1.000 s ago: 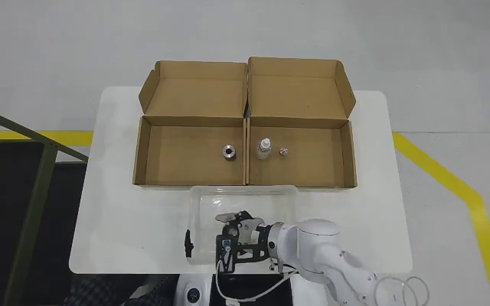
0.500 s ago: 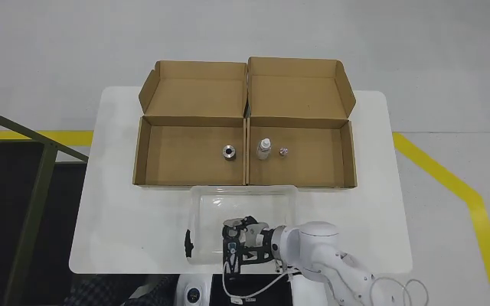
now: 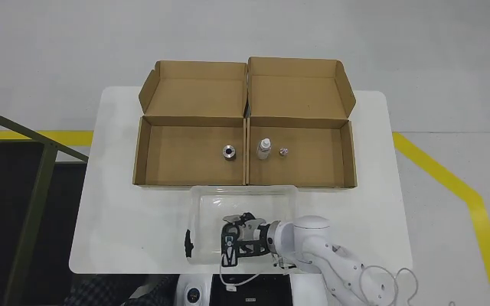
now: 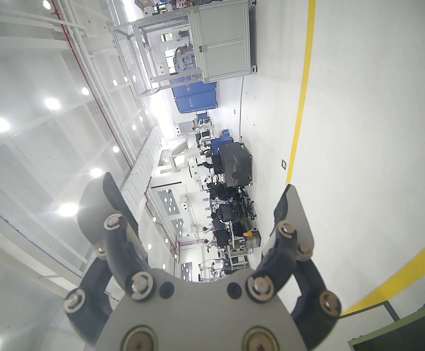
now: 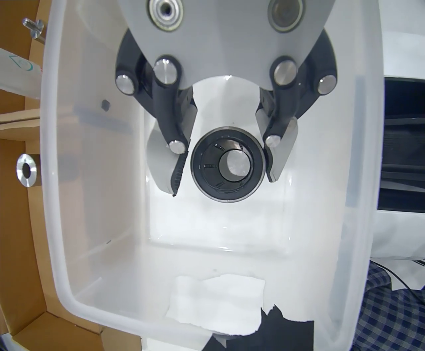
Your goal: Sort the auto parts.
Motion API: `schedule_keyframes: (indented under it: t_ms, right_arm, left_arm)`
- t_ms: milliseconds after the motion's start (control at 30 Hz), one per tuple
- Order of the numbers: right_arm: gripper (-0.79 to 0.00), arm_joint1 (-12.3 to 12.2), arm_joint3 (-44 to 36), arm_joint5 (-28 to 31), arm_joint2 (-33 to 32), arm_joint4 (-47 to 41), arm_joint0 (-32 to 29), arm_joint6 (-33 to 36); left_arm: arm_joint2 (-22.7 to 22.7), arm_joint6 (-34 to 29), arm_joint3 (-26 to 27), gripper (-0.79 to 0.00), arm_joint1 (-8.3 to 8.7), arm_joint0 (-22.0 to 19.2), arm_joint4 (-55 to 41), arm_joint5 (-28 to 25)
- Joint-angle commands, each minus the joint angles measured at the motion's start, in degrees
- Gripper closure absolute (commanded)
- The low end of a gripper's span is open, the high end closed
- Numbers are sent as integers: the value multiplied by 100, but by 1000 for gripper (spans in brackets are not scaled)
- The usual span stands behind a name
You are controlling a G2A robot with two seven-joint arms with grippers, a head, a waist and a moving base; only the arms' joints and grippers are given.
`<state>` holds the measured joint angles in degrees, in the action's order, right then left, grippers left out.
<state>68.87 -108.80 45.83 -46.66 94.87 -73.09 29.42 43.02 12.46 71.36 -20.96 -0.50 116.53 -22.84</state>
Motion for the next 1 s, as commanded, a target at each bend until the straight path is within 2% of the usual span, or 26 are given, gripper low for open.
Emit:
schedule_keyframes:
  t_ms: [0, 167, 233, 267, 333, 967]
  right_arm:
    - [-406, 9, 41, 17, 41, -21, 38, 22]
    - [-351, 23, 112, 61, 113, -93, 115, 64]
    - [-246, 26, 123, 72, 128, -115, 139, 79]
    - [-129, 27, 120, 70, 134, -120, 151, 84]
    - [0, 29, 110, 83, 152, -140, 168, 91]
    - [0, 2, -113, 110, -70, -747, 315, -241]
  left_arm:
    - [0, 0, 0, -785, 0, 0, 0, 0]
    - [0, 0, 0, -785, 0, 0, 0, 0]
    - [0, 0, 0, -785, 0, 0, 0, 0]
    - [0, 0, 0, -785, 0, 0, 0, 0]
    - [0, 0, 0, -785, 0, 0, 0, 0]
    - [0, 0, 0, -785, 0, 0, 0, 0]
